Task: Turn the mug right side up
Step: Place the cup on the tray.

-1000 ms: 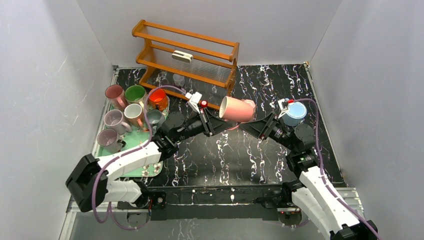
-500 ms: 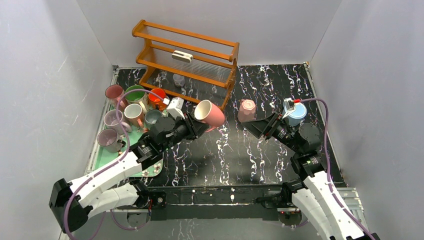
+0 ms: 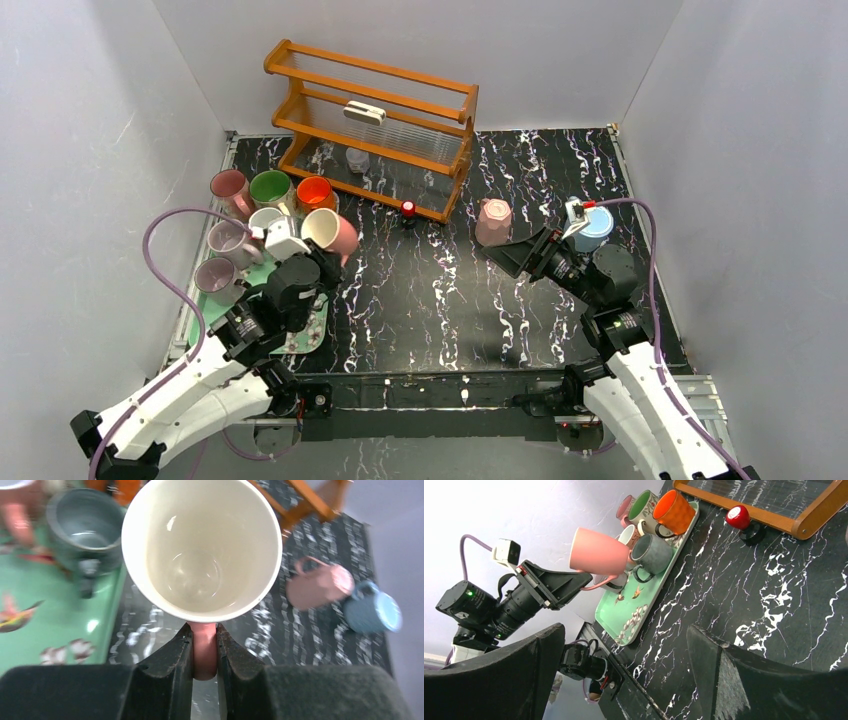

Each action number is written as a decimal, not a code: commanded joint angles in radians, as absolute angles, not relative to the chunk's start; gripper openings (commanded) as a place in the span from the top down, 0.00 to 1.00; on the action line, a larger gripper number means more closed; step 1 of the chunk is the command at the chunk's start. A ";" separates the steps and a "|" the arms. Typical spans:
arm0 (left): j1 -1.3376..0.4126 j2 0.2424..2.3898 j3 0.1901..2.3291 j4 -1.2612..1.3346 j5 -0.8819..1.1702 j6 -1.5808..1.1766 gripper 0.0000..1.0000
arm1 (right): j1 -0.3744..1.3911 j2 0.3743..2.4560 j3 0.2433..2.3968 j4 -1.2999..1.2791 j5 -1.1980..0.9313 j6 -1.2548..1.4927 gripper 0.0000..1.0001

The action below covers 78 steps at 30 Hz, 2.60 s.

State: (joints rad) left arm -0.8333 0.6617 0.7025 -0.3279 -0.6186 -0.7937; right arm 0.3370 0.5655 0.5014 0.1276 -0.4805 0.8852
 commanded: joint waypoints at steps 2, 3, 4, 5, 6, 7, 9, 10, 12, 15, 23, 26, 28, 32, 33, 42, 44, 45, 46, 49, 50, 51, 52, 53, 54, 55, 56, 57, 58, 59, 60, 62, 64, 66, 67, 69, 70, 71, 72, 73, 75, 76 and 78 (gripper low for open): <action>-0.830 0.655 0.761 -0.538 -1.001 -0.918 1.00 | 0.339 0.565 0.558 0.112 -0.469 0.865 0.01; -0.830 0.660 0.767 -0.557 -1.029 -0.937 1.00 | 0.339 0.565 0.556 0.107 -0.467 0.865 0.01; -0.830 0.666 0.771 -0.587 -1.054 -0.955 1.00 | 0.339 0.563 0.554 0.105 -0.465 0.865 0.01; -0.830 0.670 0.774 -0.608 -1.086 -0.976 1.00 | 0.339 0.563 0.551 0.103 -0.466 0.866 0.01; -0.830 0.676 0.778 -0.638 -1.109 -1.007 1.00 | 0.339 0.563 0.548 0.102 -0.466 0.867 0.01; -0.830 0.684 0.780 -0.669 -1.135 -1.043 1.00 | 0.339 0.563 0.548 0.101 -0.466 0.866 0.01; -0.830 0.698 0.784 -0.734 -1.185 -1.108 1.00 | 0.339 0.563 0.553 0.092 -0.466 0.861 0.01; -0.830 0.706 0.786 -0.756 -1.211 -1.126 1.00 | 0.339 0.561 0.558 0.084 -0.464 0.857 0.01; -0.831 0.723 0.789 -0.789 -1.259 -1.149 1.00 | 0.339 0.560 0.563 0.067 -0.457 0.851 0.01; -0.831 0.757 0.799 -0.814 -1.329 -1.161 1.00 | 0.339 0.561 0.574 0.044 -0.450 0.850 0.01; -0.771 0.840 0.765 -0.743 -1.291 -1.148 1.00 | 0.340 0.563 0.578 0.002 -0.438 0.848 0.01; -0.654 0.851 0.728 -0.648 -1.160 -1.078 1.00 | 0.339 0.566 0.586 0.002 -0.435 0.843 0.01; -0.566 0.853 0.697 -0.568 -1.076 -1.026 1.00 | 0.340 0.565 0.589 -0.027 -0.433 0.837 0.01; -0.438 0.882 0.646 -0.466 -0.953 -0.951 1.00 | 0.340 0.572 0.578 -0.019 -0.426 0.838 0.01; -0.421 0.901 0.646 -0.467 -0.936 -0.958 1.00 | 0.340 0.577 0.576 -0.016 -0.428 0.844 0.01; -0.385 1.041 0.611 -0.435 -0.927 -0.997 1.00 | 0.339 0.590 0.579 -0.032 -0.428 0.843 0.01; -0.382 1.054 0.602 -0.426 -0.934 -1.000 1.00 | 0.339 0.594 0.590 -0.050 -0.416 0.838 0.01; -0.377 1.059 0.598 -0.422 -0.940 -1.002 1.00 | 0.339 0.598 0.594 -0.061 -0.412 0.834 0.01; -0.374 1.064 0.596 -0.421 -0.943 -1.000 1.00 | 0.339 0.603 0.601 -0.076 -0.404 0.833 0.01; -0.367 1.084 0.595 -0.425 -0.947 -1.000 1.00 | 0.340 0.632 0.633 -0.144 -0.372 0.832 0.01; -0.366 1.090 0.595 -0.426 -0.949 -1.001 1.00 | 0.339 0.645 0.646 -0.171 -0.362 0.830 0.01; -0.365 1.097 0.595 -0.426 -0.952 -1.002 1.00 | 0.340 0.658 0.657 -0.191 -0.355 0.825 0.01; -0.364 1.103 0.598 -0.429 -0.955 -1.003 1.00 | 0.340 0.671 0.667 -0.209 -0.351 0.820 0.01; -0.364 1.109 0.601 -0.433 -0.957 -1.005 0.98 | 0.340 0.680 0.674 -0.223 -0.347 0.819 0.01; -0.363 1.115 0.607 -0.440 -0.962 -1.005 0.95 | 0.339 0.689 0.680 -0.234 -0.343 0.819 0.01; -0.363 1.121 0.613 -0.449 -0.967 -1.010 0.92 | 0.339 0.694 0.682 -0.241 -0.339 0.820 0.01; -0.362 1.128 0.618 -0.457 -0.973 -1.018 0.90 | 0.339 0.697 0.683 -0.246 -0.335 0.820 0.01; -0.362 1.133 0.623 -0.464 -0.976 -1.022 0.87 | 0.339 0.698 0.683 -0.249 -0.331 0.821 0.01; -0.361 1.140 0.624 -0.468 -0.977 -1.024 0.84 | 0.339 0.698 0.684 -0.253 -0.325 0.821 0.01; -0.361 1.145 0.626 -0.471 -0.979 -1.027 0.81 | 0.340 0.698 0.685 -0.260 -0.319 0.821 0.01; -0.360 1.150 0.627 -0.476 -0.982 -1.032 0.79 | 0.339 0.698 0.687 -0.269 -0.311 0.822 0.01; -0.358 1.159 0.632 -0.491 -0.985 -1.044 0.78 | 0.339 0.704 0.697 -0.300 -0.279 0.822 0.01; -0.357 1.166 0.642 -0.513 -0.986 -1.059 0.77 | 0.339 0.717 0.712 -0.335 -0.254 0.821 0.01; -0.358 1.168 0.655 -0.528 -0.984 -1.065 0.76 | 0.339 0.731 0.727 -0.366 -0.237 0.816 0.01; -0.358 1.168 0.662 -0.544 -0.983 -1.075 0.76 | 0.339 0.736 0.733 -0.378 -0.231 0.814 0.01; -0.357 1.163 0.675 -0.559 -0.979 -1.082 0.73 | 0.339 0.744 0.738 -0.394 -0.214 0.811 0.01; -0.357 1.160 0.682 -0.564 -0.975 -1.081 0.70 | 0.339 0.748 0.741 -0.405 -0.198 0.816 0.01; -0.357 1.152 0.690 -0.570 -0.968 -1.078 0.66 | 0.339 0.753 0.745 -0.417 -0.178 0.819 0.01; -0.357 1.146 0.698 -0.575 -0.959 -1.075 0.61 | 0.339 0.758 0.749 -0.431 -0.157 0.820 0.01; -0.357 1.137 0.708 -0.579 -0.951 -1.071 0.57 | 0.339 0.766 0.754 -0.446 -0.137 0.821 0.01; -0.358 1.115 0.728 -0.580 -0.924 -1.054 0.50 | 0.339 0.781 0.765 -0.468 -0.102 0.807 0.01; -0.357 1.104 0.739 -0.582 -0.910 -1.043 0.47 | 0.339 0.789 0.771 -0.477 -0.085 0.795 0.01; -0.357 1.081 0.764 -0.581 -0.881 -1.011 0.38 | 0.339 0.804 0.785 -0.490 -0.052 0.778 0.01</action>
State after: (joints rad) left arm -0.3626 1.1408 0.6994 -0.5522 -0.8932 -1.0405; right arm 0.3370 0.7845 0.7177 -0.4488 -0.1505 0.8234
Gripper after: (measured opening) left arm 0.562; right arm 0.985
